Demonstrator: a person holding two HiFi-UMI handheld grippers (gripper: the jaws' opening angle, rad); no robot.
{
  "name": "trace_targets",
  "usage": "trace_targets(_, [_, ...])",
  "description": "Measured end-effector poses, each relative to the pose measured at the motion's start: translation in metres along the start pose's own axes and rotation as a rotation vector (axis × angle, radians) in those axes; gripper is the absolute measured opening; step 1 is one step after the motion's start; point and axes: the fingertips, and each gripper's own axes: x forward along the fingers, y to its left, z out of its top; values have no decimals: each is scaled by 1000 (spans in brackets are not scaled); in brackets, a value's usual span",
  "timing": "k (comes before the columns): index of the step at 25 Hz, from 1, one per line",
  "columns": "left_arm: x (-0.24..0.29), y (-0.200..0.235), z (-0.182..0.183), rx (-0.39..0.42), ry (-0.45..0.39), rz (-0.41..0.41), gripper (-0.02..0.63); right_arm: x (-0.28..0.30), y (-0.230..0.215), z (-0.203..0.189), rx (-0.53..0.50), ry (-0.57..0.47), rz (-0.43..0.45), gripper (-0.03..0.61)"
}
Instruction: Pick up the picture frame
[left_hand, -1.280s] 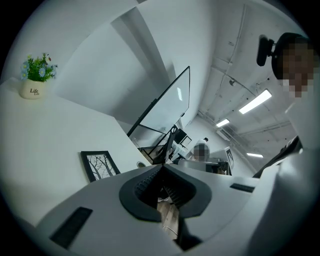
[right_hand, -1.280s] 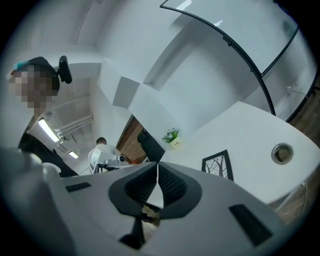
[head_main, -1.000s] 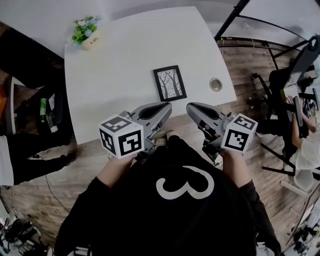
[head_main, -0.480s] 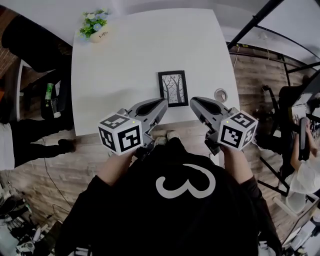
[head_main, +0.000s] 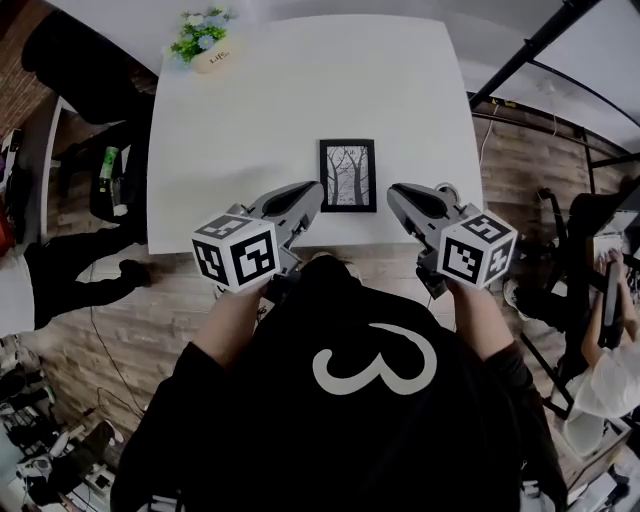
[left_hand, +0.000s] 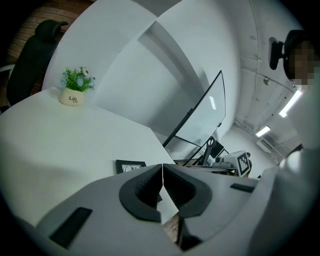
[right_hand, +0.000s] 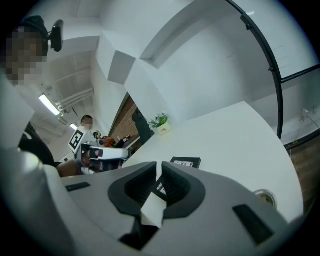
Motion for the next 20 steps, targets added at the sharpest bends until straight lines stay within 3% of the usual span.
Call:
trace_targets(11, [20,34,-4,-31,42,22,18,28,-33,-4,93,6,-31,32])
trace_targets(14, [28,46,-11,-48,74,27,20,38,-39,-9,120,22,-24,94])
trace_targets(20, [44,59,-23,-59,131,38,21,52,-45,-25,144,74,-40,123])
